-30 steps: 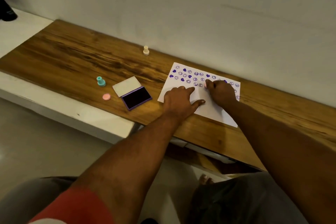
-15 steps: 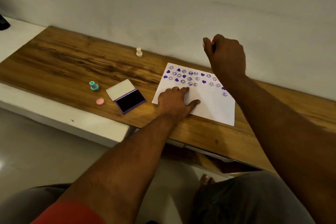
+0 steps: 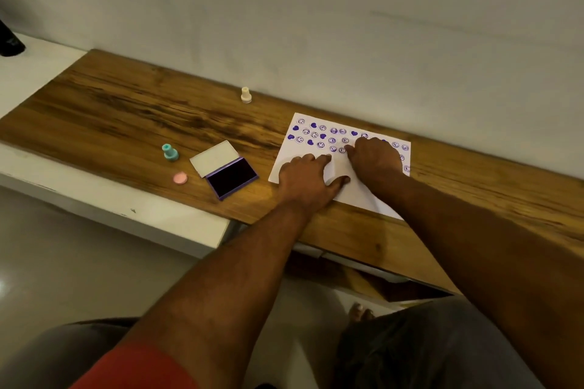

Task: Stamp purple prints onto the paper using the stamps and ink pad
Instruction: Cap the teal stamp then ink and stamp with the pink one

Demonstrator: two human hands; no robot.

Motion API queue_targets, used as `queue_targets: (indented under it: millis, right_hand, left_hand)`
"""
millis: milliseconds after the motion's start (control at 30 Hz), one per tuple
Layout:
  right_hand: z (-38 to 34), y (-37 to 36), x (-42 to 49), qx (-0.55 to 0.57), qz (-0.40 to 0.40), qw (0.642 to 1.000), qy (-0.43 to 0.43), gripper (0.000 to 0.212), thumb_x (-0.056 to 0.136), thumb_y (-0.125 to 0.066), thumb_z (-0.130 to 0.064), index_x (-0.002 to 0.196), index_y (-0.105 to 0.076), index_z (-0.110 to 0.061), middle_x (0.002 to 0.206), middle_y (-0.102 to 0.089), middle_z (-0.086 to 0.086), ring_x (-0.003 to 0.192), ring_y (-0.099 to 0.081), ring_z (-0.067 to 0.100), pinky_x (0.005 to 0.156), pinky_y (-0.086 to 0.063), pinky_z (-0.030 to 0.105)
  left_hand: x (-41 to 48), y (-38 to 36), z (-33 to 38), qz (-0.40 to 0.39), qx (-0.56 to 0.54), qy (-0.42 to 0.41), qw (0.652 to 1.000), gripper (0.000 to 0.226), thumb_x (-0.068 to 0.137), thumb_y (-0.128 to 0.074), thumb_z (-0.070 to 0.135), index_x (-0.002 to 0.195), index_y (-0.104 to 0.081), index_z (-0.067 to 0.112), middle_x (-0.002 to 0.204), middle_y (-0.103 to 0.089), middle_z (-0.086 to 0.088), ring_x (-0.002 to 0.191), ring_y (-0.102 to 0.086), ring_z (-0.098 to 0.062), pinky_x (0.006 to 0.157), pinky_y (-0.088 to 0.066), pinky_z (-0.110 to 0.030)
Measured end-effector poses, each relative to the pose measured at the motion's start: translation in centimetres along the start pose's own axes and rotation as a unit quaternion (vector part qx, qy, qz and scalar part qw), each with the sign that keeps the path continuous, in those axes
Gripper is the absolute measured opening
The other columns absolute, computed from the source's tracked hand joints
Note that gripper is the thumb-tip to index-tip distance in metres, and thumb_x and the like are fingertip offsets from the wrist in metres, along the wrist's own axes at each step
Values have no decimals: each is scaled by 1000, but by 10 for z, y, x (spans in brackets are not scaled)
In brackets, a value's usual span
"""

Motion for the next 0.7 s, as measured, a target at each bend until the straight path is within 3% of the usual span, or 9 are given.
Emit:
queue_targets:
  millis: [100, 200, 267, 333, 367, 433, 467, 600, 700]
  right_hand:
    - [5, 11, 4, -16, -5, 999, 29, 53, 109, -31, -47, 123, -66, -10, 121, -68, 18, 111, -65, 37, 85, -52, 43]
    - [20, 32, -1, 57, 154, 986, 18, 51, 106, -32, -50, 103, -66, -12, 91, -72, 16, 82, -68, 38, 62, -48, 38]
    - [35, 38, -11, 161, 212, 964, -29, 54, 106, -31, -52, 98, -66, -12, 80, -72, 13, 73, -66, 36, 58, -40, 34]
    - [46, 28, -15, 330, 166, 926, -73, 53, 108, -34, -48, 102, -72, -12, 89, -75, 11, 81, -69, 33, 68, -49, 37]
    - [48, 23, -17, 427, 131, 889, -101, 49, 108, -37, -45, 102, -73, -12, 94, -76, 11, 81, -69, 30, 76, -52, 39]
    - [48, 19, -21, 546, 92, 822, -137, 44, 108, -41, -43, 101, -73, -13, 97, -75, 10, 74, -65, 23, 75, -51, 40]
    - [45, 21, -23, 559, 87, 813, -138, 44, 108, -42, -45, 102, -73, -15, 96, -74, 9, 71, -63, 20, 72, -49, 39]
    - [19, 28, -26, 554, 63, 823, -109, 53, 107, -38, -51, 100, -74, -13, 86, -71, 5, 76, -62, 19, 74, -49, 40]
    - [-22, 37, -30, 471, 51, 880, -36, 58, 109, -32, -50, 91, -73, -13, 82, -70, 4, 80, -65, 24, 73, -44, 34]
  left_hand:
    - [0, 3, 3, -2, 6, -1, 1000, 87, 84, -33, 92, 147, -53, 35, 123, -69, -1, 111, -63, -25, 87, -51, -43]
    - [1, 1, 1, -13, -17, 4, 1000, 83, 85, -38, 89, 147, -51, 35, 125, -68, -1, 112, -62, -24, 90, -50, -43]
    - [1, 2, 3, -12, -27, 3, 1000, 81, 86, -41, 88, 147, -50, 35, 126, -67, -1, 113, -62, -24, 91, -50, -44]
    - [1, 4, 4, -24, -38, 8, 999, 81, 87, -44, 86, 149, -49, 35, 129, -66, -2, 117, -60, -25, 95, -49, -45]
    - [1, 5, 4, -35, -45, 12, 998, 81, 87, -47, 85, 150, -48, 35, 131, -65, -2, 119, -59, -25, 97, -48, -45]
    - [0, 13, 3, -32, -62, 10, 998, 79, 89, -51, 81, 152, -48, 34, 134, -65, -2, 122, -58, -25, 99, -47, -44]
    - [-2, 21, 1, -12, -71, 4, 997, 77, 90, -51, 79, 152, -50, 33, 133, -66, -2, 121, -59, -25, 98, -47, -43]
    - [-25, 66, -24, 90, -146, 1, 985, 64, 93, -55, 74, 140, -64, 32, 101, -72, 5, 99, -61, -15, 81, -47, -34]
    - [-53, 95, -71, 143, -184, 47, 971, 53, 93, -62, 67, 127, -73, 27, 94, -68, 7, 91, -60, -12, 77, -49, -33]
Point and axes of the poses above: each hand's wrist, its own x-axis towards the middle knuckle, its own y-axis out of the back of the hand, z = x × y, the point moved 5 cm from there along x, towards the middle knuckle
